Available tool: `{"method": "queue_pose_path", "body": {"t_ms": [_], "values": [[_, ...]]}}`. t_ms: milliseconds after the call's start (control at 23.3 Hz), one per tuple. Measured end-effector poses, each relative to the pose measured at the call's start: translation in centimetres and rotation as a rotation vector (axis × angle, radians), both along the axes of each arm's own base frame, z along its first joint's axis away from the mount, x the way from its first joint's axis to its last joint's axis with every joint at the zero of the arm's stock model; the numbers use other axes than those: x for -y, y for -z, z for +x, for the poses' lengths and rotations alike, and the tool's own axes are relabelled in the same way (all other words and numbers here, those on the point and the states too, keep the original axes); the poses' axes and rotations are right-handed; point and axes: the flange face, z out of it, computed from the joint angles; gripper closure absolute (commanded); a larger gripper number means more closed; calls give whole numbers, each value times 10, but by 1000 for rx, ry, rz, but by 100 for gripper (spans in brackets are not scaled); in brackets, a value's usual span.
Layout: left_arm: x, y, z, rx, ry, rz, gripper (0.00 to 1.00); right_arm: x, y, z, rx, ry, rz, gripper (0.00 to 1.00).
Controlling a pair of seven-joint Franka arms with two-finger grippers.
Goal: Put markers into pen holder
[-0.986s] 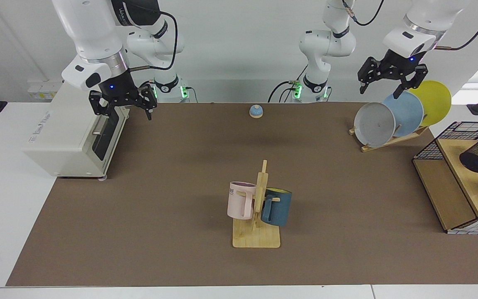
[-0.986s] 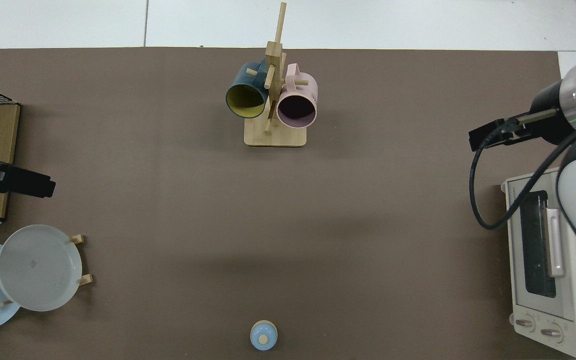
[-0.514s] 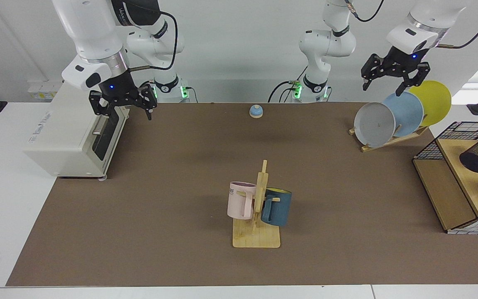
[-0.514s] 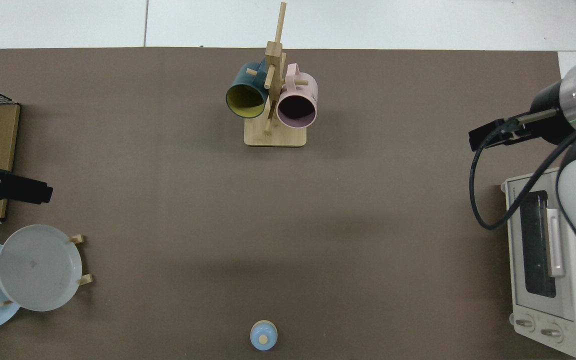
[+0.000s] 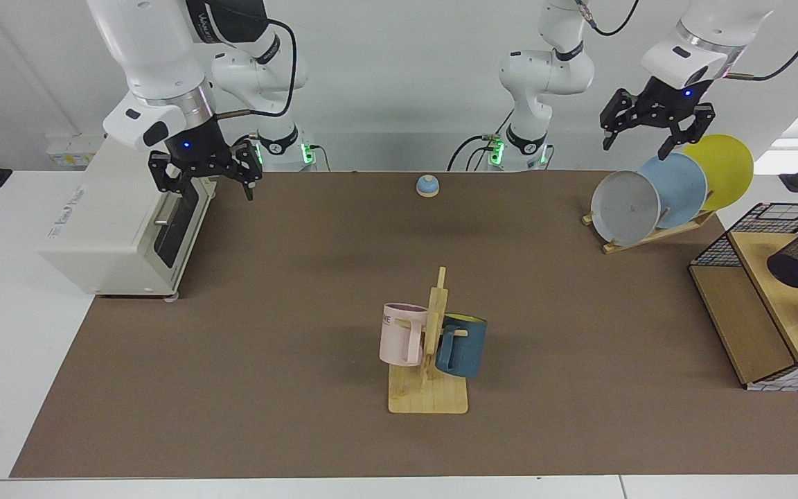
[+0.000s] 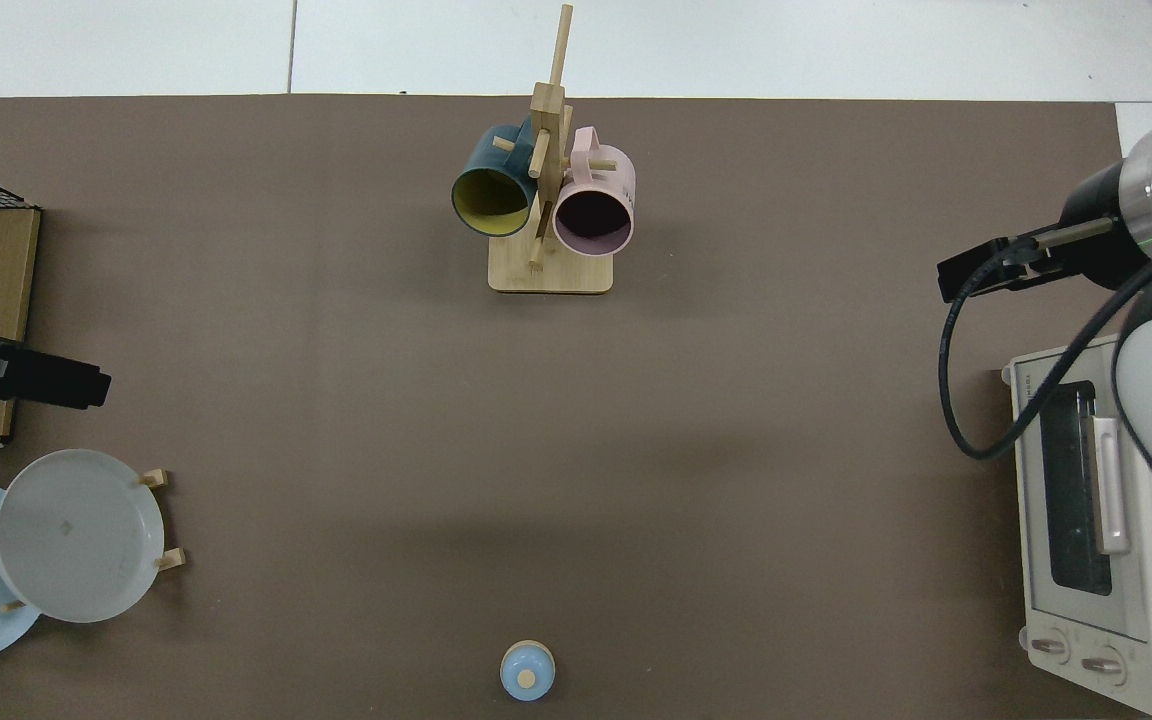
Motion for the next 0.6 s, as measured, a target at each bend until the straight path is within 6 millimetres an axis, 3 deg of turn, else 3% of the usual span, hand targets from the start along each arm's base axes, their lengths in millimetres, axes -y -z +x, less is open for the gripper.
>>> {"method": "queue_pose_path", "body": {"t_ms": [600], "values": [[-3,-1,1,5,-7,0,0,0,0,0,0,0,0,1]]}}
